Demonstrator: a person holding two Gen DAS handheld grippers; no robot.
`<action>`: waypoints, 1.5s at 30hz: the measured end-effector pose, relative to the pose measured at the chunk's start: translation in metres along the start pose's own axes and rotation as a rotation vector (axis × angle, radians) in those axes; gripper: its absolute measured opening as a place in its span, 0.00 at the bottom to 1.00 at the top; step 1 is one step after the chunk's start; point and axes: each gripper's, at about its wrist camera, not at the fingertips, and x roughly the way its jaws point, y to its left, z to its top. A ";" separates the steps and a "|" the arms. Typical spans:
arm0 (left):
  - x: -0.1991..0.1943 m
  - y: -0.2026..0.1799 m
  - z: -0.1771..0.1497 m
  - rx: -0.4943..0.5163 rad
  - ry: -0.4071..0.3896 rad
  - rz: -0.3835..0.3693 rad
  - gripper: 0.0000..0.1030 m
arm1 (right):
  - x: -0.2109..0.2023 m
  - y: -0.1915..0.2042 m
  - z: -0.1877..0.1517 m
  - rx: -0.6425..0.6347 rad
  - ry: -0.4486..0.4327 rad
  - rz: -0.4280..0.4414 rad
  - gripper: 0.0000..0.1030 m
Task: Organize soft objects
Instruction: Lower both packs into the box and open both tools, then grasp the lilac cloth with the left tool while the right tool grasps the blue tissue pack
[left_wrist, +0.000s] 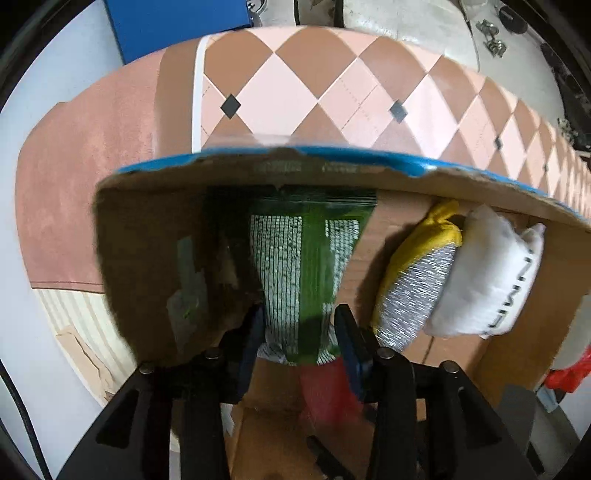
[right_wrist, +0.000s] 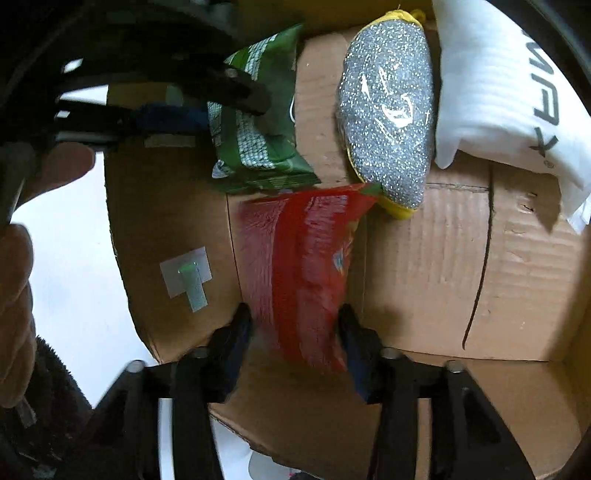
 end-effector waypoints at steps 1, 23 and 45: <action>-0.006 0.000 -0.003 0.003 -0.015 -0.001 0.48 | -0.003 -0.002 -0.001 0.000 -0.008 -0.007 0.74; -0.078 -0.029 -0.180 -0.036 -0.432 0.010 0.96 | -0.151 -0.030 -0.086 -0.112 -0.344 -0.419 1.00; -0.129 -0.090 -0.260 -0.026 -0.620 0.075 0.97 | -0.238 -0.047 -0.169 -0.122 -0.528 -0.317 1.00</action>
